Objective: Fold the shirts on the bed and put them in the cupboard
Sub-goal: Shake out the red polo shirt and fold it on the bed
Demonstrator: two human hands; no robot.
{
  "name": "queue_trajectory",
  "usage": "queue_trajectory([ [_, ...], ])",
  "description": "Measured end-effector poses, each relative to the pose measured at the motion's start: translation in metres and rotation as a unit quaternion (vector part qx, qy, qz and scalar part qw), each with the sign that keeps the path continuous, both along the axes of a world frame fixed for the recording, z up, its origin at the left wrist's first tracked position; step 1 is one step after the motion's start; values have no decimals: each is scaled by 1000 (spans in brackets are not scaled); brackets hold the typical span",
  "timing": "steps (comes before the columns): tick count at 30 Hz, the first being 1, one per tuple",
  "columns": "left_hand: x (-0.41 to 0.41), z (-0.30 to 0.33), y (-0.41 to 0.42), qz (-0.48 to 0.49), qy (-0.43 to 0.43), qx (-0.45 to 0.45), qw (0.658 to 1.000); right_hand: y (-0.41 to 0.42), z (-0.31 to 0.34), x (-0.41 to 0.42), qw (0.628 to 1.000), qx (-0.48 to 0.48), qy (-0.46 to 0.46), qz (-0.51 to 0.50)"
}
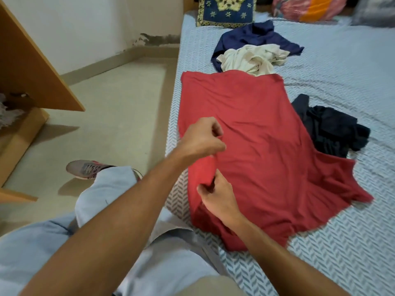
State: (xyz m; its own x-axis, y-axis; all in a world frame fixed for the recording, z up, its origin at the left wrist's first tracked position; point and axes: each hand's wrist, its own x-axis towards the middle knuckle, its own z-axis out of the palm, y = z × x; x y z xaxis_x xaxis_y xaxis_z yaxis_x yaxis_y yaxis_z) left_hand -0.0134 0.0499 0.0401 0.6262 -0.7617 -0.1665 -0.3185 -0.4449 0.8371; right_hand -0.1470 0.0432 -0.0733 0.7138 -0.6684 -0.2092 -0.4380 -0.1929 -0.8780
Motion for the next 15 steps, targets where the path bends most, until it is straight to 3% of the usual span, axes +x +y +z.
queue_trajectory([
  [3, -39, -11, -42, -144, -76, 48, 986, -9, -7, -26, 973, 181, -33, -141],
  [6, -66, -40, -64, -245, -47, 43, 967, -27, -10, -52, 926, 312, -32, -211],
  [9, -62, -72, -58, -190, -42, 15, 981, -42, -15, -74, 898, 382, -16, -219],
  [13, -32, -96, -25, -101, -109, 62, 987, -40, -27, -68, 926, 324, 36, -189],
  [15, -25, -97, 0, -95, -110, 97, 985, -39, -32, -60, 923, 321, 23, -208],
])
